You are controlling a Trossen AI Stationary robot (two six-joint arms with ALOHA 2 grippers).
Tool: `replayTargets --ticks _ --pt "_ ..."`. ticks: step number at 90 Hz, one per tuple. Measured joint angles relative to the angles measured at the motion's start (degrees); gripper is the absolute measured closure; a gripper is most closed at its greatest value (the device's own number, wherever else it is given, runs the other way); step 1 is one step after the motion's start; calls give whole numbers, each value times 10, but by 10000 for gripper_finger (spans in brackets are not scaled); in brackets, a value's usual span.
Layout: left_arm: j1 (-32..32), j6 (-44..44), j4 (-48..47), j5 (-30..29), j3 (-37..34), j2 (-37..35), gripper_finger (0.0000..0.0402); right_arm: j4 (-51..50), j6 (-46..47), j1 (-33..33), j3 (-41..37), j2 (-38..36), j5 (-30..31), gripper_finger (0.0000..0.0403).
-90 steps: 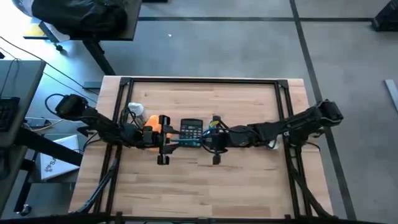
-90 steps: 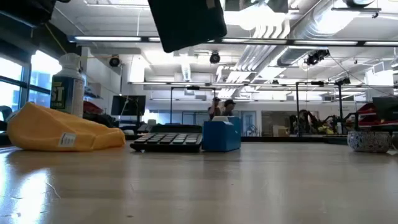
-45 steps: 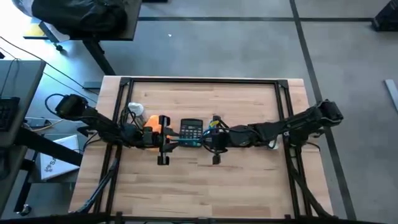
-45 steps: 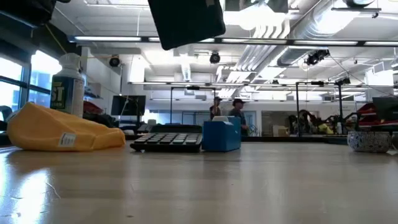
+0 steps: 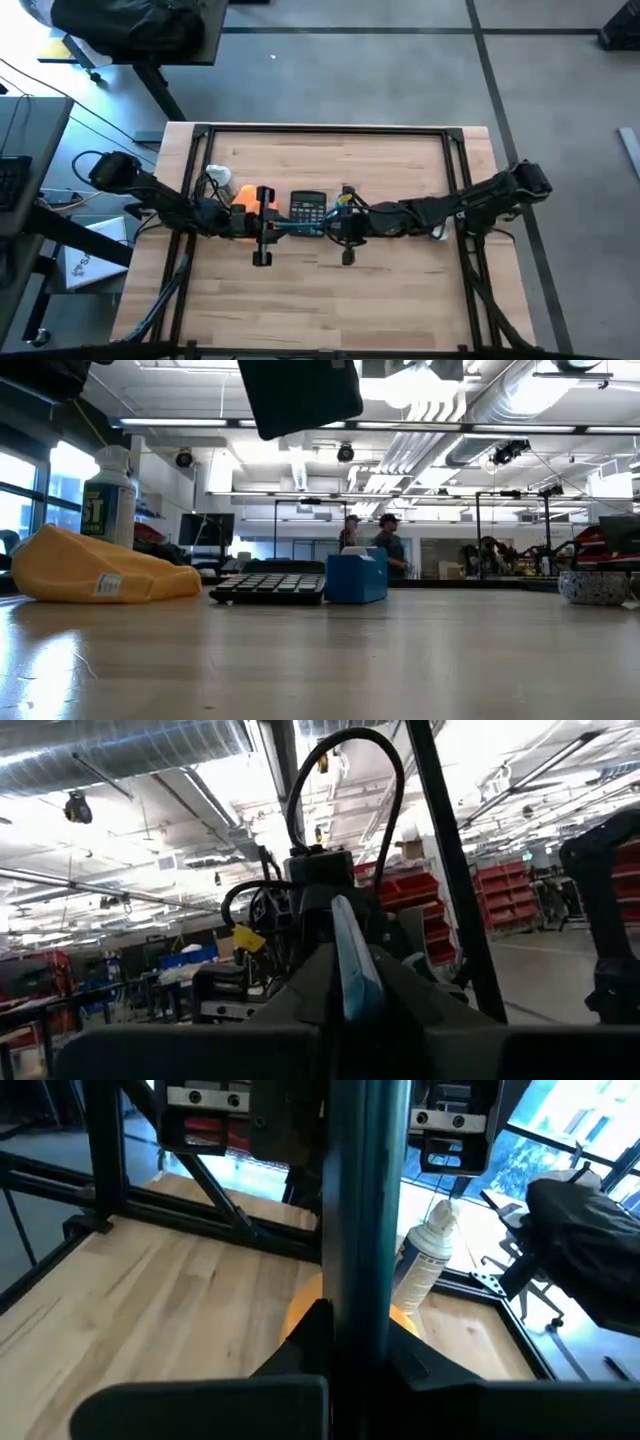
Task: Apply microfiber cloth
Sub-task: Wipe the tablet with the orange microfiber cloth
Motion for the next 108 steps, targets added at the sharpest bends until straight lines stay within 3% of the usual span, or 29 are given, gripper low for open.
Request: replayTargets --ticks 84,108 --pt "-1 -5 7 6 -1 0 345 2 3 1 0 0 1 401" --pt "-1 4 9 15 -1 0 319 2 3 1 0 0 1 401"
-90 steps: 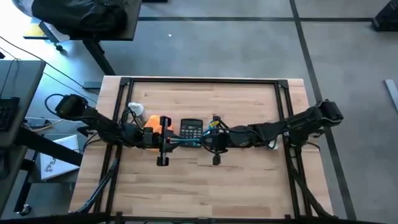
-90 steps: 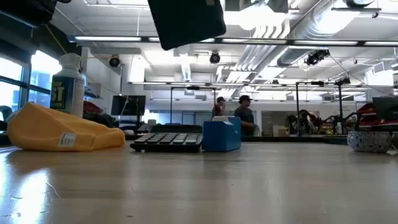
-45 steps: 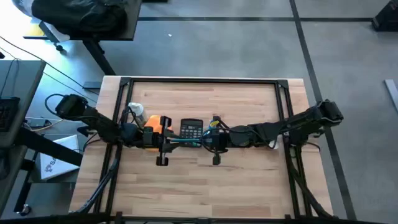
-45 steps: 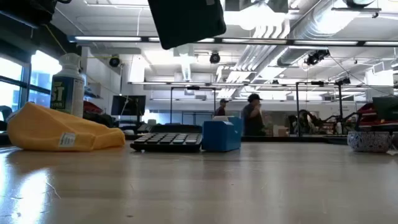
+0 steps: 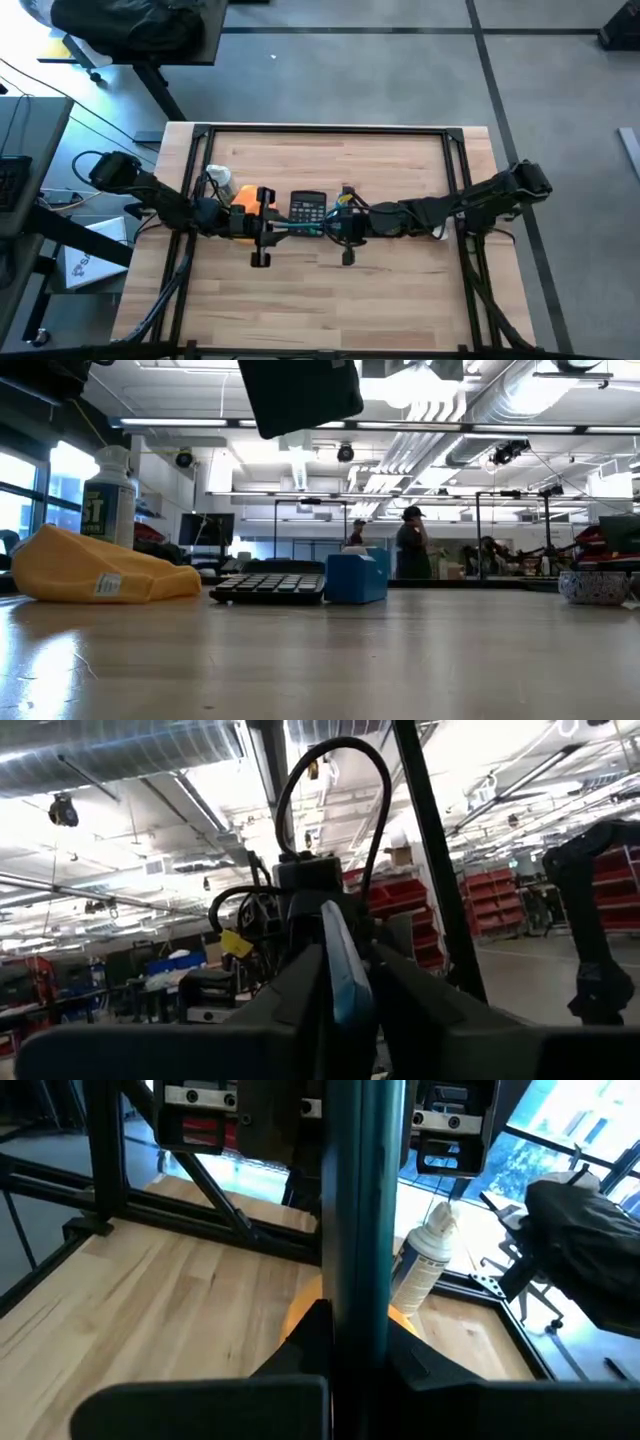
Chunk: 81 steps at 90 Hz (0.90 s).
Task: Apply microfiber cloth
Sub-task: Wipe the tablet with the orange microfiber cloth
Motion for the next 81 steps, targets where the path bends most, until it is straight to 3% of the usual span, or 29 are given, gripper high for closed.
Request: replayTargets --ticks 24,81 --pt "0 2 5 2 0 0 282 -1 0 0 0 0 4 401" --pt "0 -1 4 -17 0 0 275 -1 0 0 0 0 -1 401"
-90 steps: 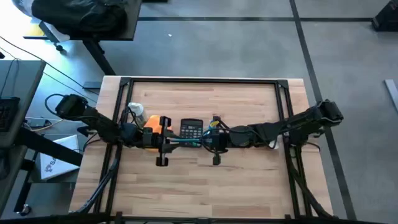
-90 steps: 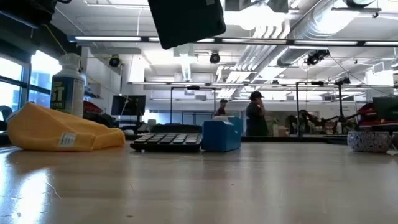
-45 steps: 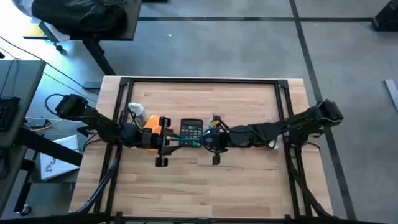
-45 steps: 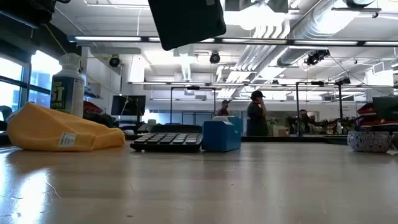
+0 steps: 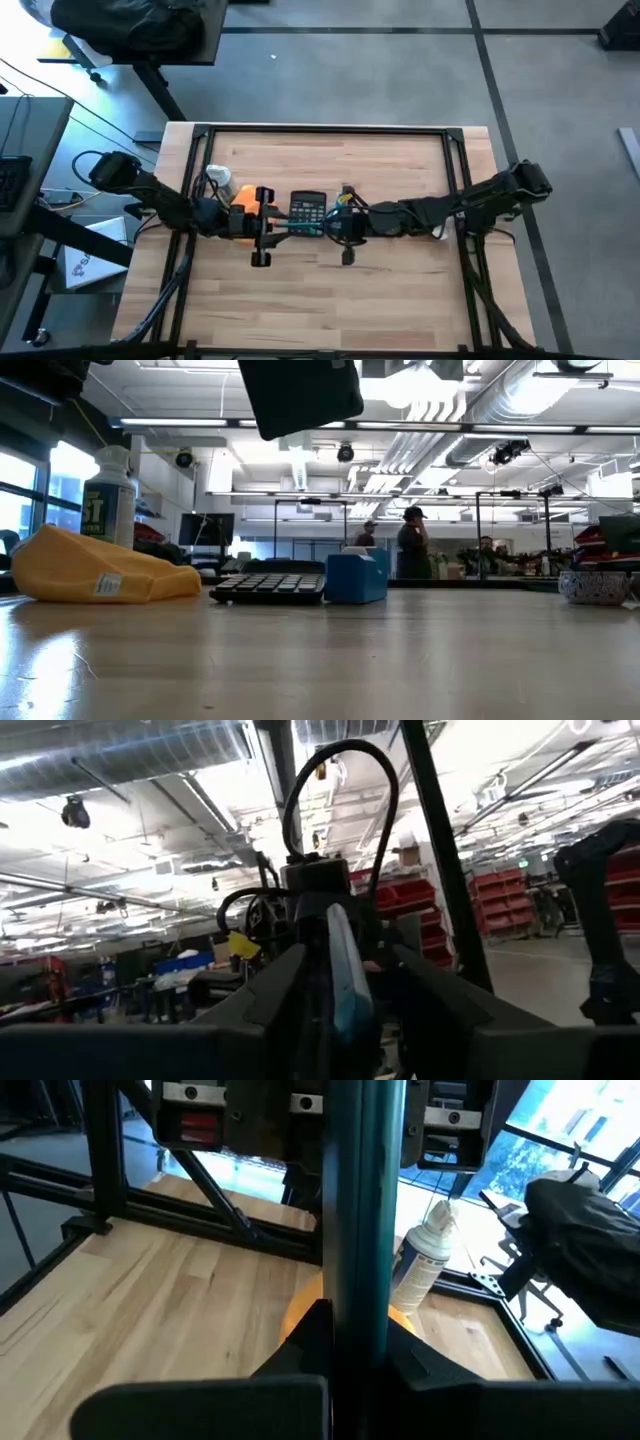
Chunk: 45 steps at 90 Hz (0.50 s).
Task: Apply microfiber cloth
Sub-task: Wipe the tablet with the orange microfiber cloth
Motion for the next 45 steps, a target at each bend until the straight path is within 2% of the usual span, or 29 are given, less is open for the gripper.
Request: replayTargets --ticks 45 --pt "0 -1 2 9 0 0 273 0 0 0 0 0 0 401"
